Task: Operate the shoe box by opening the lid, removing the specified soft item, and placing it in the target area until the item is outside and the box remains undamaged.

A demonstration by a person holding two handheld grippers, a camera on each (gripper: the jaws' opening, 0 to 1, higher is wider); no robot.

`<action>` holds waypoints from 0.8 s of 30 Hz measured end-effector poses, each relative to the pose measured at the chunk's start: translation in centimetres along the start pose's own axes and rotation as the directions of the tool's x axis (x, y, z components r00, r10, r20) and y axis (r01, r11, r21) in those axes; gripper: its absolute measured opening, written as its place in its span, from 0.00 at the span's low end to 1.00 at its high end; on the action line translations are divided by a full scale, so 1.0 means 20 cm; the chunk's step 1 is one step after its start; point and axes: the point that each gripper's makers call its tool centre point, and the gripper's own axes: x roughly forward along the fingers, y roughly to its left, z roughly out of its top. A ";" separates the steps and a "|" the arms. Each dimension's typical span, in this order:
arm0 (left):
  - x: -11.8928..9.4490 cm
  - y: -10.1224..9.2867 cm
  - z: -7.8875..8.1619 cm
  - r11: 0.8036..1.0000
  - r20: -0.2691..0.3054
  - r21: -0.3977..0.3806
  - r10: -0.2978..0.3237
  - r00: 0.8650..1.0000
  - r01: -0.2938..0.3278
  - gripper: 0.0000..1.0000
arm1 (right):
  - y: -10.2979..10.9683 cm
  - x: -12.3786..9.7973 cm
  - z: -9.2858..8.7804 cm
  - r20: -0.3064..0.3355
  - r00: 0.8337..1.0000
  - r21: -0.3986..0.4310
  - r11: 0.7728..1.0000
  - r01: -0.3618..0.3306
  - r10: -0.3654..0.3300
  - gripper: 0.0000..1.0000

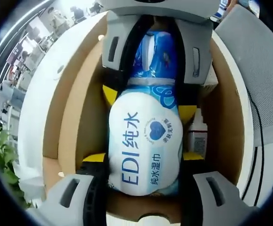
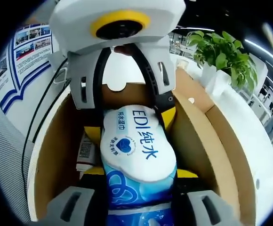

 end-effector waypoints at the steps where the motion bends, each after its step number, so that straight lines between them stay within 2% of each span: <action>1: -0.01 0.00 0.00 1.000 -0.001 0.000 0.000 1.000 0.000 0.58 | 0.00 -0.01 0.00 0.001 1.000 -0.002 1.000 0.001 -0.001 0.48; 17: -0.10 0.00 0.00 1.000 -0.004 -0.015 0.025 1.000 -0.026 0.57 | 0.00 -0.07 0.10 0.020 1.000 -0.069 0.998 0.010 -0.009 0.48; 24: -0.12 0.00 0.02 0.999 -0.001 -0.012 0.041 0.999 -0.041 0.57 | 0.00 -0.11 0.12 0.013 1.000 -0.096 0.995 0.027 -0.026 0.47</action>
